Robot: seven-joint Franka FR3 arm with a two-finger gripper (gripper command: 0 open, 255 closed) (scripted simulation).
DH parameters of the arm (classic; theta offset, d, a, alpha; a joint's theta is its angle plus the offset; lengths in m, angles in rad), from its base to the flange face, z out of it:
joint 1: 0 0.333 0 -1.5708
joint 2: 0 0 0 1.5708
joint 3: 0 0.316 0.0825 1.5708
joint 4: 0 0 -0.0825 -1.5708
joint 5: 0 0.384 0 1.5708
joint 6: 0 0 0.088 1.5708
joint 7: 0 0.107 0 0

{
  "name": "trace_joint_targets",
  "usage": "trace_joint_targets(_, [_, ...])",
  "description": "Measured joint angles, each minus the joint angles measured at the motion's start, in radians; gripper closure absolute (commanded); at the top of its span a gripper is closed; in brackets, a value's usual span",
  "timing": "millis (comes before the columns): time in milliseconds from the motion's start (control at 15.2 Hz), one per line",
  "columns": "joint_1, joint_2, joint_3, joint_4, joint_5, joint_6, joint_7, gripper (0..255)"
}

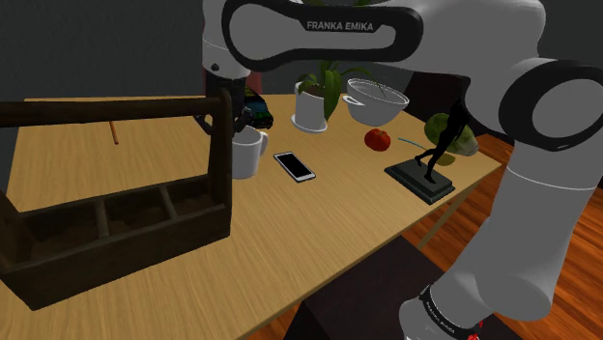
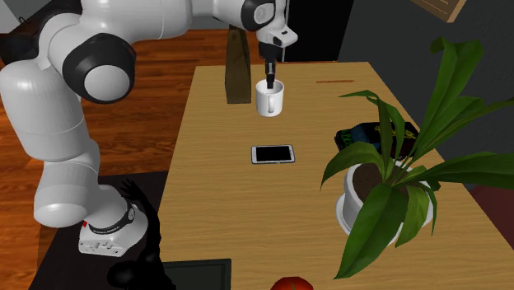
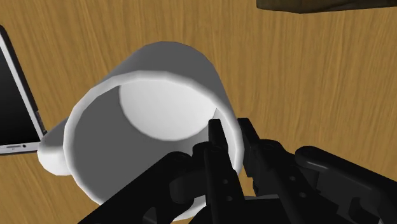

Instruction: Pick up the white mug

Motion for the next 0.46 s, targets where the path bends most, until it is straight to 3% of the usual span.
trace_joint_targets(462, [0.007,0.002,0.003,0.088,0.001,-0.086,-0.004,255])
